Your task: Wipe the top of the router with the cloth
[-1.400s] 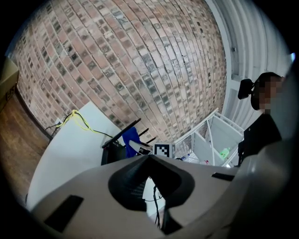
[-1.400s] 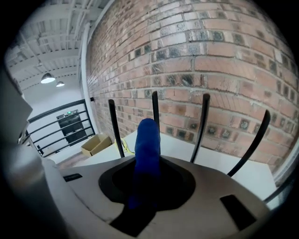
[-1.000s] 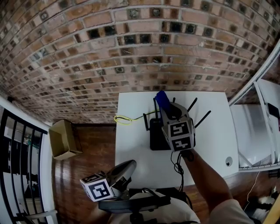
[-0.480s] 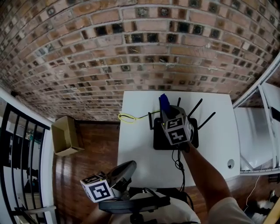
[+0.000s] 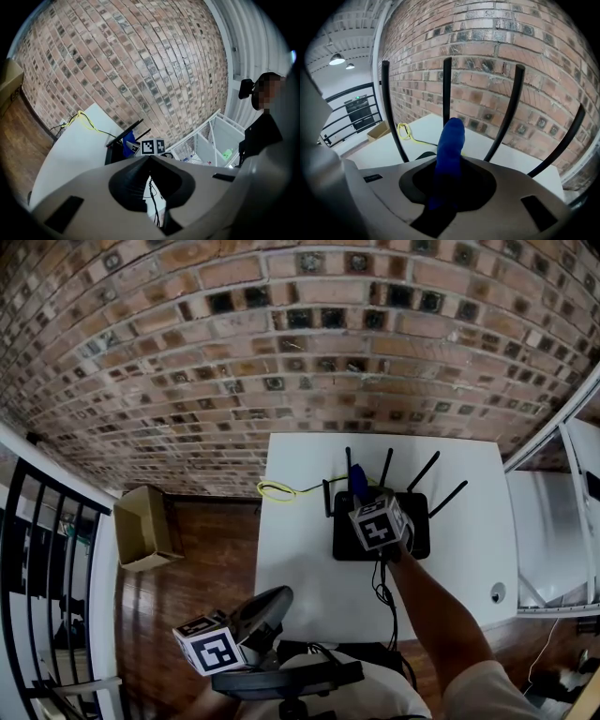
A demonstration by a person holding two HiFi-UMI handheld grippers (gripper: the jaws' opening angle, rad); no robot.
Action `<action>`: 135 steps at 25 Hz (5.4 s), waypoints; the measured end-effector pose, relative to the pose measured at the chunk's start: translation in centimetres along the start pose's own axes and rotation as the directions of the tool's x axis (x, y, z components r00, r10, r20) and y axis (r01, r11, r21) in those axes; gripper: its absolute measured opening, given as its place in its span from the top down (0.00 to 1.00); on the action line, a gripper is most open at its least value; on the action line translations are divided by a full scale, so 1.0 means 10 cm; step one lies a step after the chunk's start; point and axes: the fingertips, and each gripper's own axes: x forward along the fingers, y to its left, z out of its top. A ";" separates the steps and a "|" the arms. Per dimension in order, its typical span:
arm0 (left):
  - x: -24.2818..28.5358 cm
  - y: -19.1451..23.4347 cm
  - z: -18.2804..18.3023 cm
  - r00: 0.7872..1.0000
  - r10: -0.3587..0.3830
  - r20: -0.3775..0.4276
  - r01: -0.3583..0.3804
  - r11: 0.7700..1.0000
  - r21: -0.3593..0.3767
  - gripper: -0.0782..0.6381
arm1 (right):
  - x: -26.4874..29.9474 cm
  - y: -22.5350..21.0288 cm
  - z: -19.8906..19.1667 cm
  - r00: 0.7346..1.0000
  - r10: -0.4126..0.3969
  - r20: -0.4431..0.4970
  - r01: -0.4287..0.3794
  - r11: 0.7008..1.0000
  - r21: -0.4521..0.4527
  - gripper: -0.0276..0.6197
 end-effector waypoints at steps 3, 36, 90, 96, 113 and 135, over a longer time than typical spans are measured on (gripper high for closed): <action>-0.01 0.01 0.00 1.000 0.005 0.004 -0.005 1.000 -0.001 0.87 | 0.06 0.05 -0.11 0.999 0.022 -0.048 -0.021 1.000 0.003 0.80; 0.24 -0.21 -0.11 0.996 -0.064 -0.067 0.065 0.998 0.010 0.87 | -0.92 -0.47 0.81 0.970 -0.087 0.227 0.061 0.991 0.119 0.80; 0.52 -0.51 -0.36 0.991 -0.079 -0.104 0.083 0.996 0.031 0.87 | -1.32 -1.11 0.62 0.953 -0.138 0.271 0.111 0.987 0.115 0.80; 0.46 -0.48 -0.36 0.994 -0.060 -0.088 0.062 0.998 0.023 0.87 | -1.24 -1.00 0.82 0.953 -0.126 0.277 0.117 0.992 0.048 0.80; 0.32 -0.38 -0.27 0.999 0.001 -0.040 0.001 0.999 0.038 0.87 | -0.49 -0.77 -0.09 0.999 -0.032 0.024 0.030 0.997 0.066 0.80; 0.18 -0.39 -0.27 1.000 0.014 -0.001 -0.014 0.999 0.038 0.87 | -0.48 -0.86 -0.48 0.998 -0.045 -0.041 0.053 0.973 0.224 0.80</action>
